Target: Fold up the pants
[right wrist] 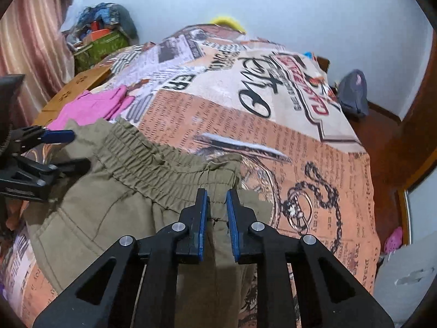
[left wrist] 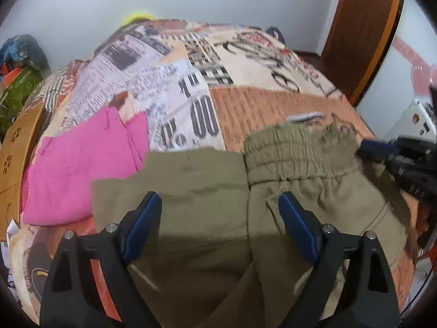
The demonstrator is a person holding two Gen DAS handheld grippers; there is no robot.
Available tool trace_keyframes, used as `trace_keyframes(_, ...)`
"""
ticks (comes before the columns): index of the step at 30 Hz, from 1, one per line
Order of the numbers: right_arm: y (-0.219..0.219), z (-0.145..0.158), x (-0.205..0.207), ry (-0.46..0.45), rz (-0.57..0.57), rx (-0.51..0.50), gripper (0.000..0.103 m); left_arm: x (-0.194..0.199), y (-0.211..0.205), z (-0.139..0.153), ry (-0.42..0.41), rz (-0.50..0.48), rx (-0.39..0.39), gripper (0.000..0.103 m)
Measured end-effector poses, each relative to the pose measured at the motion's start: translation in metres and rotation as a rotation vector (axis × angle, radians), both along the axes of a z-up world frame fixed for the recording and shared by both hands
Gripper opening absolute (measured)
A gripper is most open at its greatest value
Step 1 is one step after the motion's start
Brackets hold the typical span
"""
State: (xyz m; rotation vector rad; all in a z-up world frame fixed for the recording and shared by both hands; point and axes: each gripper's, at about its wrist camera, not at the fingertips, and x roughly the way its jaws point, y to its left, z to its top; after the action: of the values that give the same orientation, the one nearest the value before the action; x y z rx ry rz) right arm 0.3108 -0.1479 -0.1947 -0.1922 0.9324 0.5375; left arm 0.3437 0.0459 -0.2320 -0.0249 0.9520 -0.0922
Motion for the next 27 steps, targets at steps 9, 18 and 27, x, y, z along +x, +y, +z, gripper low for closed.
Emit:
trace_keyframes(9, -0.004, -0.011, 0.012, 0.075, 0.011, 0.075, 0.023, 0.011, 0.031, -0.019, 0.064, 0.092, 0.039, 0.089)
trace_keyframes(18, 0.005, 0.024, 0.004, -0.100, 0.043, 0.063, 0.012, 0.009, 0.031, -0.030, 0.067, 0.076, 0.054, 0.090)
trace_keyframes(27, 0.028, -0.017, 0.041, 0.011, 0.026, -0.067, 0.014, 0.008, 0.037, -0.034, 0.071, 0.082, 0.036, 0.092)
